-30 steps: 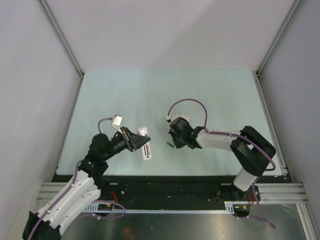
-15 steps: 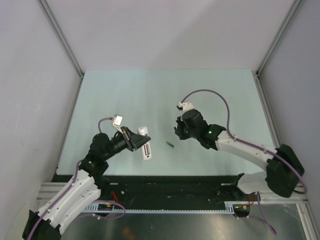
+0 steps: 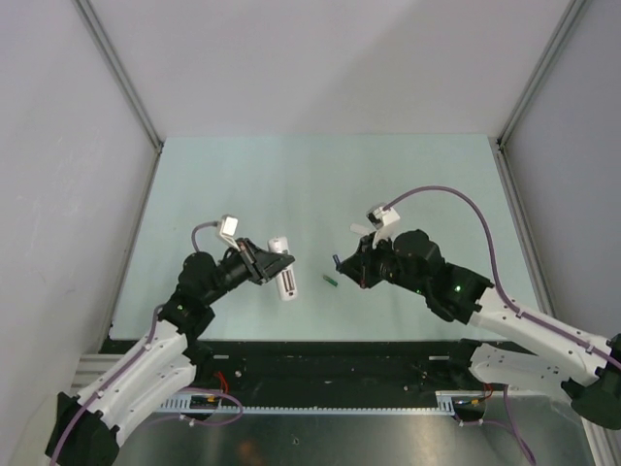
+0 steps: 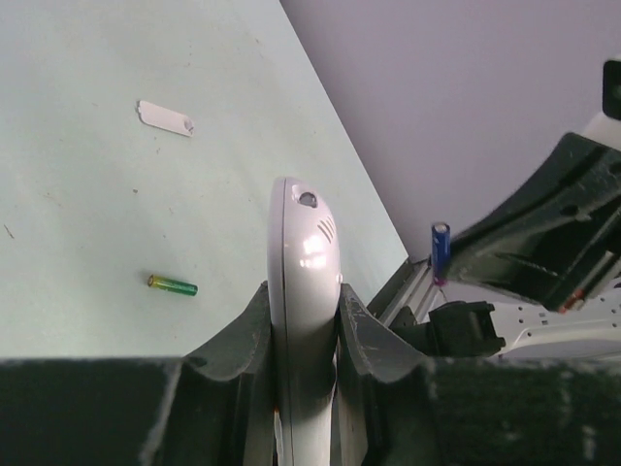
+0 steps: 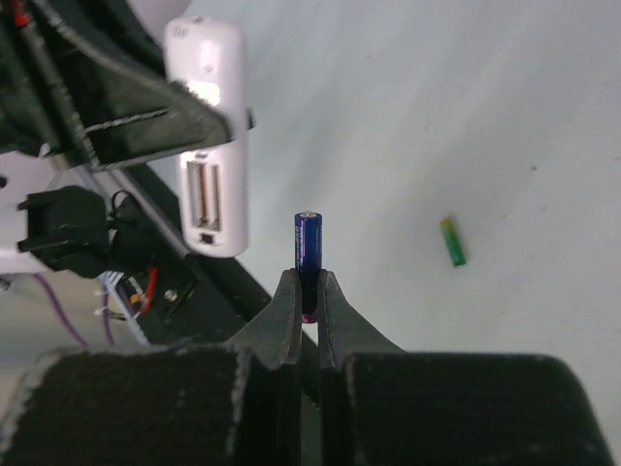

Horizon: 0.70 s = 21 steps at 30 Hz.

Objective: Load the batteries into the remote control

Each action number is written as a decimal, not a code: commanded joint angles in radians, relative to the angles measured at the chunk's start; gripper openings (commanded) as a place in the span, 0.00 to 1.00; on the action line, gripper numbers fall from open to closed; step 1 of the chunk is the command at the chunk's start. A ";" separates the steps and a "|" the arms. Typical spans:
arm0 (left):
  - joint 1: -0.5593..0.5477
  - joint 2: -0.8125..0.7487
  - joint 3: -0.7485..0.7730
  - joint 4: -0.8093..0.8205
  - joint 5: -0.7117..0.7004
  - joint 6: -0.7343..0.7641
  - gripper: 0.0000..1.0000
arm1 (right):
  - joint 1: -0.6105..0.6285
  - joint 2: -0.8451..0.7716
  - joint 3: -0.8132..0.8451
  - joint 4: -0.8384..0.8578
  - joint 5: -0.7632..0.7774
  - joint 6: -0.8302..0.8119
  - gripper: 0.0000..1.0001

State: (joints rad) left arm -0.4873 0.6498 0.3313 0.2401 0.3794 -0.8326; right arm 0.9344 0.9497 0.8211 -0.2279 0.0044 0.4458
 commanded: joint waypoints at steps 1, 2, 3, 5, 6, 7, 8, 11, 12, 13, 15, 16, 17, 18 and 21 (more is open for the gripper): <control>0.004 0.048 0.058 0.143 -0.004 -0.065 0.00 | 0.053 -0.006 -0.011 0.068 -0.052 0.063 0.00; 0.004 0.056 0.064 0.148 -0.004 -0.068 0.00 | 0.067 0.000 -0.011 0.081 -0.056 0.074 0.00; 0.003 0.065 0.071 0.157 -0.004 -0.068 0.00 | 0.079 0.017 -0.011 0.088 -0.054 0.083 0.00; 0.001 0.082 0.083 0.163 -0.004 -0.066 0.00 | 0.127 0.030 -0.011 0.111 -0.034 0.091 0.00; 0.001 0.086 0.086 0.166 -0.004 -0.066 0.00 | 0.138 0.038 -0.011 0.117 -0.029 0.094 0.00; 0.000 0.093 0.092 0.169 -0.005 -0.068 0.00 | 0.159 0.052 -0.011 0.127 -0.023 0.105 0.00; -0.002 0.099 0.094 0.172 -0.001 -0.068 0.00 | 0.165 0.057 -0.011 0.140 -0.020 0.109 0.00; -0.007 0.106 0.098 0.185 0.003 -0.066 0.00 | 0.187 0.072 -0.010 0.160 -0.020 0.119 0.00; -0.008 0.105 0.098 0.191 0.003 -0.063 0.00 | 0.188 0.073 -0.011 0.163 -0.020 0.120 0.00; -0.010 0.105 0.098 0.194 0.007 -0.063 0.00 | 0.190 0.075 -0.011 0.167 -0.020 0.125 0.00; -0.011 0.099 0.095 0.205 0.015 -0.054 0.00 | 0.193 0.073 -0.010 0.173 -0.021 0.125 0.00; -0.013 0.096 0.089 0.208 0.016 -0.050 0.00 | 0.193 0.072 -0.011 0.176 -0.021 0.125 0.00; -0.013 0.091 0.084 0.212 0.018 -0.043 0.00 | 0.193 0.069 -0.011 0.176 -0.024 0.125 0.00; -0.013 0.083 0.080 0.223 0.018 -0.040 0.00 | 0.195 0.067 -0.011 0.177 -0.024 0.123 0.00; -0.011 0.070 0.061 0.235 0.016 -0.036 0.00 | 0.196 0.063 -0.010 0.176 -0.021 0.123 0.00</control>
State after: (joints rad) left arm -0.4934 0.7506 0.3843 0.3889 0.3782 -0.8818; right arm 1.1229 1.0252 0.8062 -0.1055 -0.0242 0.5583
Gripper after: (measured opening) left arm 0.268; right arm 0.034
